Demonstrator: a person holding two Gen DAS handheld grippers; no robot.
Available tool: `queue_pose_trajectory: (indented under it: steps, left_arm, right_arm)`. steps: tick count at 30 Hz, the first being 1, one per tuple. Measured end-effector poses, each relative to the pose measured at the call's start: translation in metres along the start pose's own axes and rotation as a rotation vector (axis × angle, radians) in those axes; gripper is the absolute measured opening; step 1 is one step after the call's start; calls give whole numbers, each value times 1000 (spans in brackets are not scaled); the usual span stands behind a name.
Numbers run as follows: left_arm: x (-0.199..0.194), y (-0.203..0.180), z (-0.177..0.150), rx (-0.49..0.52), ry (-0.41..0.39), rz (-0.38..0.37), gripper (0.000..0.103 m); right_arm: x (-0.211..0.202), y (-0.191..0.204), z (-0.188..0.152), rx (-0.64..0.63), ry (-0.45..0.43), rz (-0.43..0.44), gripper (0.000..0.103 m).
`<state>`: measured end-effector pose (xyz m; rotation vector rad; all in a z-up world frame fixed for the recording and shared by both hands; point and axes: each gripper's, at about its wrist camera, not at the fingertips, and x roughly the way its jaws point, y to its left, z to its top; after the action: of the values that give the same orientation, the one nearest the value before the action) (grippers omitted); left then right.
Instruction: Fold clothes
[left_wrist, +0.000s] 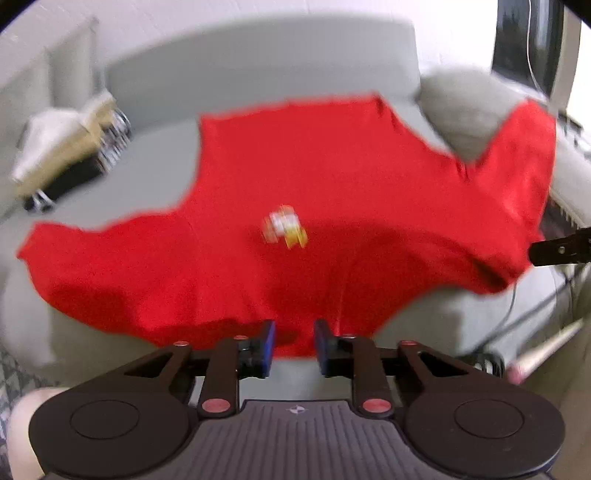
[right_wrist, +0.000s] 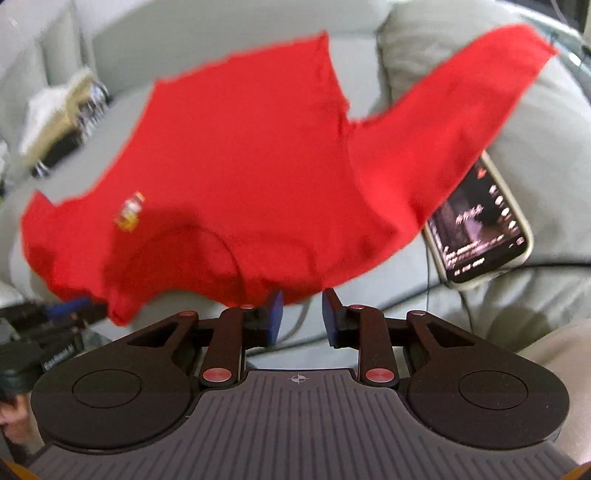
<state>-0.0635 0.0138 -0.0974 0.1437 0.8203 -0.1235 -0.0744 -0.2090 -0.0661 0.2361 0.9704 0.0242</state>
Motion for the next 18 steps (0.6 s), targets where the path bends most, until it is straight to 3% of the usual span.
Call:
queue_pose_trajectory:
  steps: [3,7,11,13,18]
  left_arm:
    - [8,-3,6,-12,-84,3,34]
    - [44,-7,5,15,81,8,34]
    - [28,17,-2,-96,115,-87,35]
    - [18,34,-6,-166,101,-113,39]
    - [-4,72,-3,-299,35,-76,51]
  right_arm:
    - [-1,10,2,1,-84,48,42]
    - [31,29,4,-67,-71,32,42]
    - [40,34,0,-98,21,-16,42]
    - [30,30,2,-53,62,45,42]
    - [-10,32,16,18,-30,123,54]
